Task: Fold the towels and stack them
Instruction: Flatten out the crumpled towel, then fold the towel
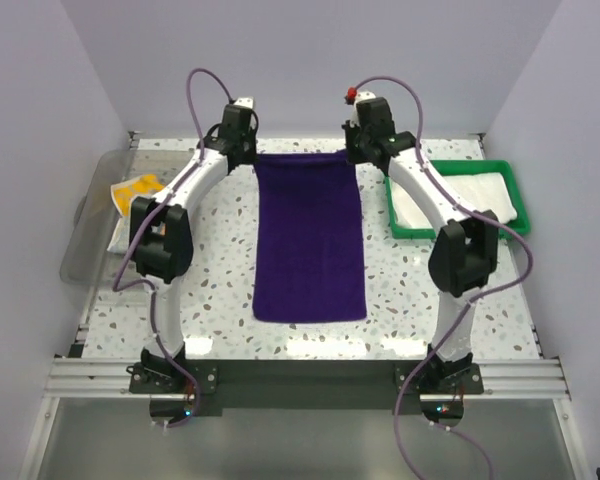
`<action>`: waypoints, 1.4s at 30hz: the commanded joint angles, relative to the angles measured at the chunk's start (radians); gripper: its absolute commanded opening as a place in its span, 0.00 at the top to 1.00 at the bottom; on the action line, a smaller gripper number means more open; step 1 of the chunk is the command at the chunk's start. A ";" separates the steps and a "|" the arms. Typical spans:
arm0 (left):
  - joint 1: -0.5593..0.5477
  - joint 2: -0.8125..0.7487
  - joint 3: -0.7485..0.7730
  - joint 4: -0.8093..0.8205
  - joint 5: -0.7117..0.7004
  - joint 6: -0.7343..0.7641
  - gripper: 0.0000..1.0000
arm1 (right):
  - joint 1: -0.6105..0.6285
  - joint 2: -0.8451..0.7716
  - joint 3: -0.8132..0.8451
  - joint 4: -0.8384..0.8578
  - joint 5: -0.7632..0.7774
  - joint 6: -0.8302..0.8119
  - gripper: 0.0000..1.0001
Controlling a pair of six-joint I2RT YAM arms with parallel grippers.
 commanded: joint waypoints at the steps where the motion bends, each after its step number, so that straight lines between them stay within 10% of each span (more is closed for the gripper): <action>1: 0.025 0.021 0.127 -0.010 0.052 -0.048 1.00 | -0.027 0.038 0.160 -0.023 -0.013 0.031 1.00; 7: 0.031 -0.089 -0.066 -0.102 0.131 -0.166 1.00 | -0.049 0.036 0.163 -0.287 -0.059 0.117 1.00; 20: -0.036 -0.404 -0.655 -0.180 0.299 -0.252 1.00 | -0.053 -0.276 -0.504 -0.342 -0.220 0.232 1.00; 42: -0.150 -0.586 -0.696 -0.380 0.188 -0.267 1.00 | -0.026 -0.443 -0.638 -0.420 -0.261 0.240 1.00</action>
